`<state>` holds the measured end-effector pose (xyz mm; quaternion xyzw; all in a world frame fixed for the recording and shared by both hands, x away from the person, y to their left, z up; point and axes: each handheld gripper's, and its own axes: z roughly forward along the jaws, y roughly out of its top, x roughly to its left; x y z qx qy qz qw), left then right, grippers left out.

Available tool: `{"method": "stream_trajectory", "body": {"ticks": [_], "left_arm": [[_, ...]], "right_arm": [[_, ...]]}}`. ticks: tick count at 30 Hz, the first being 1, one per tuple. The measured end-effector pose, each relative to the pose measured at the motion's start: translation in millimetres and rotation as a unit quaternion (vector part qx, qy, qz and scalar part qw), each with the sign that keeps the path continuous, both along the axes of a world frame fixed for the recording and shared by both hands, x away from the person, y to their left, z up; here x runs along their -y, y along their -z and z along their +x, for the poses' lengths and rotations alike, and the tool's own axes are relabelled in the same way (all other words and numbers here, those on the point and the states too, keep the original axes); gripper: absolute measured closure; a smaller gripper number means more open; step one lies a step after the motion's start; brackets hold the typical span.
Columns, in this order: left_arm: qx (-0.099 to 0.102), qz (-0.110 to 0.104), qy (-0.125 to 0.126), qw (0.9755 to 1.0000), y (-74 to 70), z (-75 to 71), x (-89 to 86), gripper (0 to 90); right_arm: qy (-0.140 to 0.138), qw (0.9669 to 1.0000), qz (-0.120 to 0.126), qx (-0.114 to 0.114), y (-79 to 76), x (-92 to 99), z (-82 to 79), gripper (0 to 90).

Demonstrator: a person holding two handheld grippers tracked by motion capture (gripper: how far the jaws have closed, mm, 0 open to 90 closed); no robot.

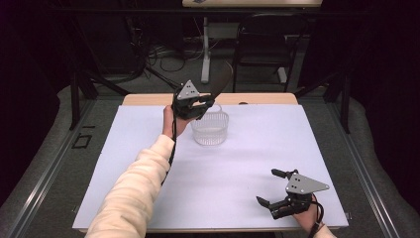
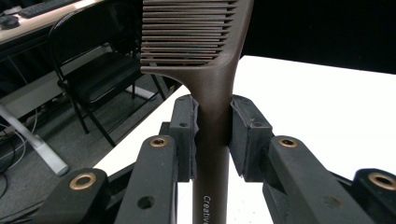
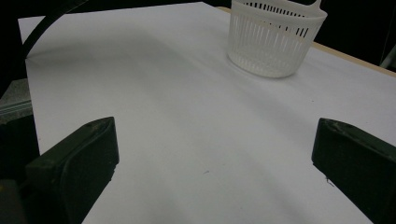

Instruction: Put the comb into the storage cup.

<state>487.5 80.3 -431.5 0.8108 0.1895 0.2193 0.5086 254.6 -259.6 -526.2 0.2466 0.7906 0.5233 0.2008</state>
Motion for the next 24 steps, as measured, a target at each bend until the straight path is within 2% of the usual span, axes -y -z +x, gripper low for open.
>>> {"method": "stream_trajectory", "body": {"ticks": [14,24], "left_arm": [[-0.005,0.010,0.013,0.9998,5.7,2.4,-0.4,72.2],[-0.009,0.016,0.014,0.9997,9.2,4.2,0.5,72.2]], "right_arm": [[0.000,1.0000,0.001,0.000,0.2,-0.3,0.1,0.1],[0.000,1.0000,0.001,0.001,0.0,-0.1,0.0,0.1]]}}
